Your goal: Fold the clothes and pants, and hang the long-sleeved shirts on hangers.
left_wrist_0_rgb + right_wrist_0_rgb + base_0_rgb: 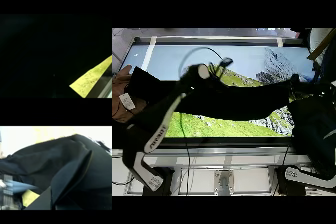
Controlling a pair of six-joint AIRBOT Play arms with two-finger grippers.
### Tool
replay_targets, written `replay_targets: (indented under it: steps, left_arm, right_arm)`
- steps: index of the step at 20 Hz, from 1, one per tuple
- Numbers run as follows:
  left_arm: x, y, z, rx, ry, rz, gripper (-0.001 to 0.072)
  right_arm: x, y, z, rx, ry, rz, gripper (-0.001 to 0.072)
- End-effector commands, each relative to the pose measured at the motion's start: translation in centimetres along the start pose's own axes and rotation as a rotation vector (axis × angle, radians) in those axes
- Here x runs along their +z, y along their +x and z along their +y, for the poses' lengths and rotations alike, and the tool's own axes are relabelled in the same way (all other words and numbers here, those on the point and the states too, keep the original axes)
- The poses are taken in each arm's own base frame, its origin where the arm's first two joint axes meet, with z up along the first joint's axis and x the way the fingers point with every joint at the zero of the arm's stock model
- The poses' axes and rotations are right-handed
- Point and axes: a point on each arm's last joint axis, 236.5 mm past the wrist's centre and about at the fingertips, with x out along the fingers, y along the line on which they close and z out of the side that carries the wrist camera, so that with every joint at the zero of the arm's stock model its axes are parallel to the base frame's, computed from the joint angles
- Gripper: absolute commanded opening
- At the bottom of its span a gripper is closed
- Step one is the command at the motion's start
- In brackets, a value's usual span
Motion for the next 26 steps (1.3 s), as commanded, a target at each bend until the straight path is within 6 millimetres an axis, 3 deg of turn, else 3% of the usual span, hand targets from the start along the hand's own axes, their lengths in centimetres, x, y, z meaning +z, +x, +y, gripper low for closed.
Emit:
replay_targets:
  steps: [1, 4, 6, 8, 10, 13, 16, 19, 22, 23, 24, 25, 26]
  left_arm:
    - [-1.8, 7.3, -2.3, -0.020, 0.025, 0.049, 0.0013]
    - [-2.5, 8.9, -1.5, -0.010, -0.027, 0.058, 0.0013]
    - [-2.3, 7.4, 0.1, 0.000, -0.057, 0.057, 0.0012]
    - [-1.4, 3.0, 2.8, 0.018, -0.101, 0.036, 0.0012]
    - [-0.7, -3.5, 6.4, 0.060, -0.153, -0.010, 0.0013]
    - [-1.8, -14.2, 12.4, 0.172, -0.240, -0.076, 0.0013]
    - [-3.6, -22.5, 15.6, 0.254, -0.322, -0.154, 0.0012]
    - [-5.2, -27.5, 16.6, 0.310, -0.327, -0.193, 0.0013]
    - [-5.9, -28.9, 16.3, 0.322, -0.310, -0.190, 0.0012]
    - [-6.1, -28.8, 16.1, 0.315, -0.309, -0.178, 0.0013]
    - [-6.2, -28.6, 16.0, 0.310, -0.309, -0.169, 0.0013]
    - [-6.3, -28.6, 16.0, 0.309, -0.310, -0.168, 0.0013]
    - [-6.3, -28.6, 16.0, 0.310, -0.310, -0.168, 0.0013]
  right_arm:
    - [0.7, 3.3, 3.6, -0.010, -0.007, 0.022, 0.0004]
    - [0.4, 6.6, 5.5, 0.009, -0.029, 0.051, 0.0004]
    - [0.1, 8.4, 7.3, 0.028, -0.059, 0.058, 0.0004]
    - [-0.7, 10.2, 9.5, 0.051, -0.081, 0.064, 0.0004]
    - [-1.9, 12.1, 11.5, 0.070, -0.090, 0.063, 0.0004]
    - [-5.0, 15.9, 13.4, 0.081, -0.079, 0.094, 0.0004]
    - [-8.9, 21.4, 14.4, 0.081, -0.039, 0.115, 0.0003]
    - [-13.4, 27.2, 15.2, 0.107, 0.061, 0.124, 0.0004]
    - [-16.7, 31.5, 17.1, 0.157, 0.138, 0.113, 0.0005]
    - [-17.5, 32.2, 18.4, 0.179, 0.083, 0.118, 0.0064]
    - [-18.0, 32.5, 20.0, 0.211, 0.012, 0.123, 0.0324]
    - [-18.2, 32.2, 21.8, 0.247, -0.053, 0.126, 0.0514]
    - [-18.1, 31.5, 23.5, 0.281, -0.110, 0.132, 0.0515]
